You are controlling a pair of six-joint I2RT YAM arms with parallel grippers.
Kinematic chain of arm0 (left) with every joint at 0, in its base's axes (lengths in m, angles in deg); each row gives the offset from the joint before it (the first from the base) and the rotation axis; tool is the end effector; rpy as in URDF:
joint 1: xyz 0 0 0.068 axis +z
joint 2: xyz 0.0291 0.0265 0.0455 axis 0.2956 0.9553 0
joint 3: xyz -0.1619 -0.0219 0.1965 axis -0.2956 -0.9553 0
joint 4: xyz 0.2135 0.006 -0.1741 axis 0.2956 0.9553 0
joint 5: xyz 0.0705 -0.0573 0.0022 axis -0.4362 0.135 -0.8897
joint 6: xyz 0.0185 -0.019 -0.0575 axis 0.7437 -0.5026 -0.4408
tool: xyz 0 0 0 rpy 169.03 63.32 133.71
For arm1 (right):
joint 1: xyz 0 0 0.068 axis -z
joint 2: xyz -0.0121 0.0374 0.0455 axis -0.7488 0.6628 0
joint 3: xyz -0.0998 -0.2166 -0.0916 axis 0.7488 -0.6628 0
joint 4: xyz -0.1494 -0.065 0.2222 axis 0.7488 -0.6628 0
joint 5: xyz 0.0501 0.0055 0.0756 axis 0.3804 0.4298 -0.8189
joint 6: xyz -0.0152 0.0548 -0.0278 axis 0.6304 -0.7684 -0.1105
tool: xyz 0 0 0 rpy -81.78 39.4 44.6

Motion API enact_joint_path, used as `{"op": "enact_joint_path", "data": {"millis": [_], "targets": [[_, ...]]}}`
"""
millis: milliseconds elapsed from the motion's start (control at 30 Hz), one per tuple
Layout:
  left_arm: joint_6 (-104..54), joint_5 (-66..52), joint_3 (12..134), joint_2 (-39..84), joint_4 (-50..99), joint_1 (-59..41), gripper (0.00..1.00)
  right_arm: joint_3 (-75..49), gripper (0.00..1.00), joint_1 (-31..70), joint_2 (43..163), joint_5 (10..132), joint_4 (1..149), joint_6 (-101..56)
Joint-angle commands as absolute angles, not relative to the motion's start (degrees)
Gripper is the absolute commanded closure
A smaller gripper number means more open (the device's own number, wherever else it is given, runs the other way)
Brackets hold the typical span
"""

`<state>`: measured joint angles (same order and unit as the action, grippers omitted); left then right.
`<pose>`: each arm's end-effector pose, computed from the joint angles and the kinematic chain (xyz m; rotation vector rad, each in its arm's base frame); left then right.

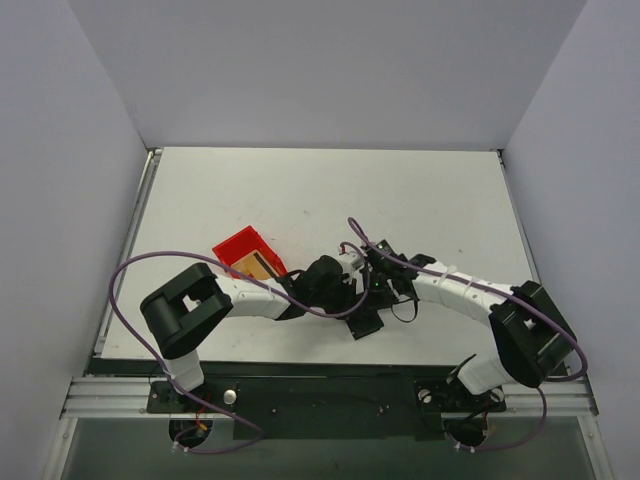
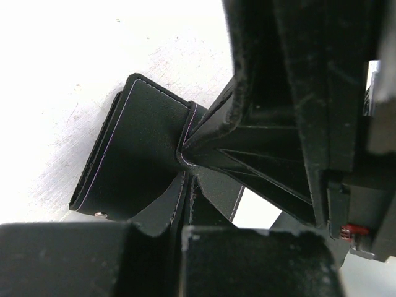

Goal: Put the credit cards into the card holder
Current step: Turn over the card slot in the card holder, then reset both arms

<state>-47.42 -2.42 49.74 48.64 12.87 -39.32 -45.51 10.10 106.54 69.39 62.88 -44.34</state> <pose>0.1950 -0.3140 0.1080 0.6027 2.3966 -1.0320 0.2327 0.1945 0.1326 -0.2963 2.6173 0.6526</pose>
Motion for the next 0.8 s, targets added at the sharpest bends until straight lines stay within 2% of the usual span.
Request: {"op": "enact_joint_path", "data": {"millis": [0,133,333,467,533,667,700,767], "targets": [[-47.26,-2.16,49.79,48.89,11.62,-39.49,1.0,-50.43,1.0,8.32,104.77,72.4,64.86,-46.28],[-46.91,-3.39,50.4,45.56,13.28,-39.41,1.0,-52.19,0.95,9.73,95.72,72.84,70.03,-47.68],[-45.15,-8.57,52.43,38.44,19.78,-38.97,1.0,-56.15,0.77,13.94,83.15,73.54,75.06,-50.06],[-44.62,-17.26,52.34,33.0,26.01,-38.27,1.0,-58.87,0.66,16.84,77.33,75.38,73.75,-50.06],[-45.15,-22.02,51.64,29.75,30.04,-37.39,0.96,-59.4,0.61,17.81,75.4,76.87,71.64,-49.45],[-45.68,-30.01,48.92,21.65,34.55,-35.54,0.73,-59.66,0.46,17.9,71.53,80.56,67.51,-47.96],[-45.59,-32.2,48.13,19.03,35.87,-35.19,0.52,-59.66,0.43,17.9,71.0,81.1,67.07,-47.95],[-45.59,-34.76,47.16,15.42,38.41,-33.7,0.34,-59.93,0.31,17.82,68.54,82.33,65.75,-47.6]]}}
